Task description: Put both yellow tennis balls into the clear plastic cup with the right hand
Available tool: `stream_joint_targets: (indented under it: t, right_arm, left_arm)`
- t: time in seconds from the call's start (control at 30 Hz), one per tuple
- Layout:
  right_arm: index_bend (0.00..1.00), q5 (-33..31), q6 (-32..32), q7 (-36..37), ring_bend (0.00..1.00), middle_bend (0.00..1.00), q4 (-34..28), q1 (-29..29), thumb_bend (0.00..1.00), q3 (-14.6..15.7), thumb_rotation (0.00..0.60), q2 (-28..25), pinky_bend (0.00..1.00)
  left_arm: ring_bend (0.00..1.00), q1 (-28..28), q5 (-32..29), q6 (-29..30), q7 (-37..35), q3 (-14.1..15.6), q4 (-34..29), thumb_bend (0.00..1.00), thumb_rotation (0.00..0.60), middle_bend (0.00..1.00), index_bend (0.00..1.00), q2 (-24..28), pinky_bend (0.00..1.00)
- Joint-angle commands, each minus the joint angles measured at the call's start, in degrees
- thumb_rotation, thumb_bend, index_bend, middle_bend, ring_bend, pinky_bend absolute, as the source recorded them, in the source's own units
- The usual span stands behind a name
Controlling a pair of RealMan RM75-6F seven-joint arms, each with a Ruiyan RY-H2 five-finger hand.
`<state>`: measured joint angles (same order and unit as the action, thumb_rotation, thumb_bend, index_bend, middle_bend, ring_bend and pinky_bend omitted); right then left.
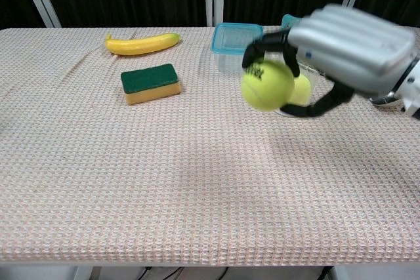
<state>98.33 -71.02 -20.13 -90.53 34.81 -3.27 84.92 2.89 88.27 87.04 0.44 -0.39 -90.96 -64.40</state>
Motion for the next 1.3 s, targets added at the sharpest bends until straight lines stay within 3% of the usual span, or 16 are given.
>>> stream_joint_targets:
  t: [0.03, 0.17, 0.3, 0.5, 0.7, 0.93, 1.03, 1.07, 1.17, 1.3]
  right_arm:
    - [0.76, 1.5, -5.7, 0.2, 0.54, 0.60, -2.6, 0.3, 0.35, -5.8, 0.600, -2.2, 0.69]
    - [0.75, -6.6, -5.8, -4.3, 0.53, 0.60, -2.9, -0.5, 0.33, -10.6, 0.600, -1.5, 0.69]
    - [0.74, -14.9, -3.0, -4.5, 0.53, 0.60, -1.7, -0.6, 0.33, -13.1, 0.600, -0.9, 0.69]
    - [0.73, -20.3, 0.5, -2.1, 0.52, 0.57, 3.0, -0.3, 0.35, -13.3, 0.600, -0.8, 0.67]
    - [0.59, -23.3, 3.0, -0.4, 0.34, 0.46, 1.7, -0.1, 0.29, -13.2, 0.600, -2.0, 0.44]
    - [0.53, -22.6, 3.6, 1.2, 0.33, 0.42, 1.0, 0.4, 0.28, -12.4, 0.600, -2.7, 0.42]
    - [0.38, -23.0, 5.4, 2.6, 0.21, 0.31, 0.0, 0.5, 0.19, -11.6, 0.600, -3.8, 0.33]
    - [0.27, -23.3, 6.0, 3.1, 0.13, 0.23, -0.4, 0.5, 0.12, -11.5, 0.600, -4.2, 0.25]
    - [0.03, -23.0, 6.9, 6.1, 0.01, 0.04, -0.9, 0.6, 0.01, -11.3, 0.600, -5.1, 0.06]
    - [0.00, -20.8, 5.6, 11.2, 0.00, 0.00, -0.7, 0.3, 0.00, -11.4, 0.600, -5.6, 0.00]
  left_arm:
    - [0.00, 0.1, 0.2, 0.0, 0.5, 0.0, -0.3, 0.00, 0.600, 0.00, 0.01, 0.0, 0.00]
    - [0.00, 0.0, 0.2, 0.2, 1.0, 0.0, -0.7, 0.00, 0.600, 0.00, 0.01, 0.1, 0.00]
    - [0.00, 0.0, -0.1, -0.2, 0.7, 0.0, -0.6, 0.00, 0.600, 0.00, 0.01, 0.2, 0.00]
    - [0.00, 0.3, -0.3, -0.8, 1.0, -0.1, -0.9, 0.00, 0.600, 0.00, 0.01, 0.5, 0.00]
    - [0.00, 0.7, -0.4, -1.0, 1.2, -0.3, -1.3, 0.00, 0.600, 0.00, 0.01, 0.7, 0.00]
    - [0.00, 0.8, -0.4, -1.1, 1.6, -0.4, -1.3, 0.00, 0.600, 0.00, 0.01, 0.6, 0.00]
    - [0.00, 0.7, -0.4, -1.0, 1.6, -0.4, -1.4, 0.00, 0.600, 0.00, 0.01, 0.6, 0.00]
    - [0.00, 0.7, -0.4, -1.0, 1.6, -0.4, -1.4, 0.00, 0.600, 0.00, 0.01, 0.6, 0.00]
    - [0.00, 0.6, -0.5, -0.8, 1.5, -0.3, -1.4, 0.00, 0.600, 0.00, 0.01, 0.6, 0.00]
    - [0.00, 0.4, -0.3, -0.6, 1.4, -0.2, -1.2, 0.00, 0.600, 0.00, 0.01, 0.5, 0.00]
